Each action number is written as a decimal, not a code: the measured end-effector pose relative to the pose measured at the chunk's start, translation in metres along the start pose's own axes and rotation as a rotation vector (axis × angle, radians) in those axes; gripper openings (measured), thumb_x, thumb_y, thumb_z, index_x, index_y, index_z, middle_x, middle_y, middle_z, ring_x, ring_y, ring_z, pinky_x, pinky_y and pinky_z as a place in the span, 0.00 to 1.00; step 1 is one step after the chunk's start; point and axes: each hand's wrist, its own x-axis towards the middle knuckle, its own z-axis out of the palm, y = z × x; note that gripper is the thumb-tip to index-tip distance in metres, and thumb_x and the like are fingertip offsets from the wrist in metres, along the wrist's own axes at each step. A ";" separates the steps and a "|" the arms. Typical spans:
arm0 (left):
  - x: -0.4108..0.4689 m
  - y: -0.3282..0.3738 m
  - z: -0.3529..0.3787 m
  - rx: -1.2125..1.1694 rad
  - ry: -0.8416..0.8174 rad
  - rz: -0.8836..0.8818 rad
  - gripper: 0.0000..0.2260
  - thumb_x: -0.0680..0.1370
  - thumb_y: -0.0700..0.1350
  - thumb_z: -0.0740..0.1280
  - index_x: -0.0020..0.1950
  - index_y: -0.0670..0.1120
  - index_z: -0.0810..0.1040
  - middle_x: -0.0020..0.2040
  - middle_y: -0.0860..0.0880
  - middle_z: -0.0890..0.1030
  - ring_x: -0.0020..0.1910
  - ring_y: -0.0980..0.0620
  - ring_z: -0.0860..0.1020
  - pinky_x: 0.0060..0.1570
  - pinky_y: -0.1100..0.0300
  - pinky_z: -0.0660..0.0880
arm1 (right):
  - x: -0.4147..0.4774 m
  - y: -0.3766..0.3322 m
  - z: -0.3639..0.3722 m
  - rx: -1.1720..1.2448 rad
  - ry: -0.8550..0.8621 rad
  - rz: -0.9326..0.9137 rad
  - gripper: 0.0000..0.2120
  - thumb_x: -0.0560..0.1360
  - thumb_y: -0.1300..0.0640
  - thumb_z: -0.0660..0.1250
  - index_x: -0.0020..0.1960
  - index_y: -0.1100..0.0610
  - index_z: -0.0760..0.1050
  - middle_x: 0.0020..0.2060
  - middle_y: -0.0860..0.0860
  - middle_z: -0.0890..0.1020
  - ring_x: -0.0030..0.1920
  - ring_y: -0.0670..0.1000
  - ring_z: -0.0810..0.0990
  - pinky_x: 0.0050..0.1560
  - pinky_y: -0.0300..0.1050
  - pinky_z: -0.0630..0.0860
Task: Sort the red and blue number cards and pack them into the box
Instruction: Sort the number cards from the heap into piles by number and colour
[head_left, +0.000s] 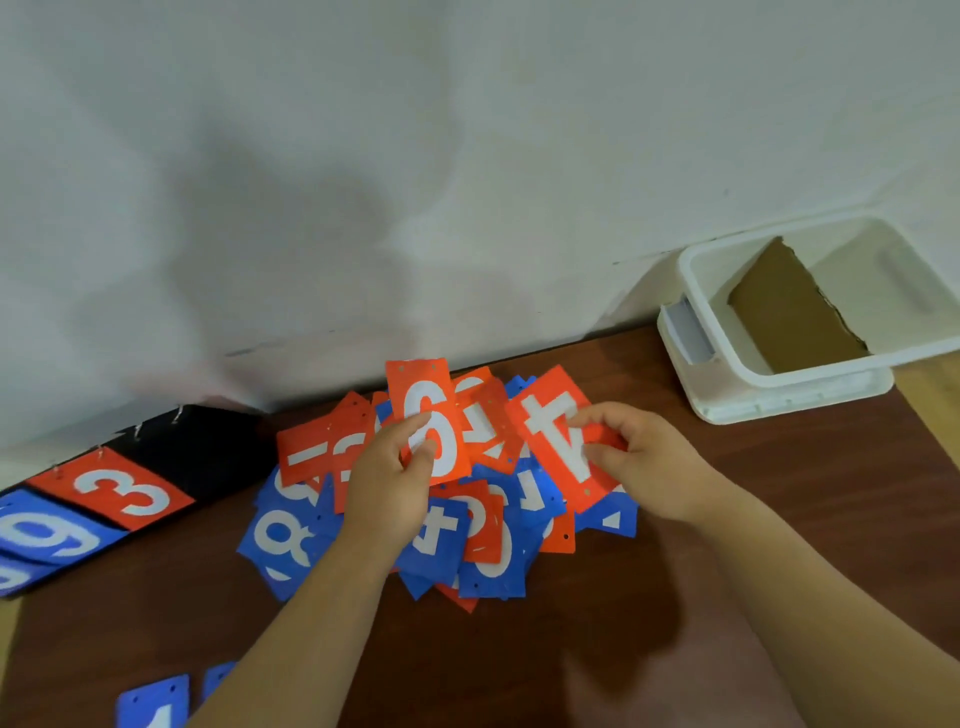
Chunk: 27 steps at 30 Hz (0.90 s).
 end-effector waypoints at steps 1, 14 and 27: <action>-0.011 0.004 -0.007 -0.029 0.012 -0.009 0.16 0.85 0.48 0.63 0.72 0.56 0.75 0.65 0.60 0.72 0.65 0.60 0.70 0.63 0.61 0.72 | -0.008 -0.013 0.003 0.012 -0.095 -0.032 0.16 0.79 0.63 0.68 0.57 0.42 0.78 0.47 0.41 0.82 0.39 0.41 0.80 0.39 0.34 0.75; -0.161 -0.029 -0.124 -0.416 -0.224 -0.088 0.22 0.75 0.34 0.75 0.58 0.61 0.84 0.59 0.53 0.84 0.54 0.53 0.85 0.53 0.51 0.83 | -0.097 -0.128 0.109 -0.168 -0.218 -0.317 0.10 0.71 0.62 0.77 0.46 0.48 0.81 0.43 0.38 0.83 0.45 0.39 0.80 0.50 0.36 0.75; -0.270 -0.146 -0.249 -0.297 -0.250 -0.039 0.21 0.79 0.39 0.72 0.59 0.67 0.82 0.64 0.59 0.80 0.58 0.58 0.81 0.51 0.62 0.82 | -0.174 -0.182 0.291 0.279 -0.235 -0.026 0.11 0.78 0.64 0.69 0.50 0.50 0.85 0.45 0.52 0.87 0.46 0.55 0.87 0.50 0.52 0.84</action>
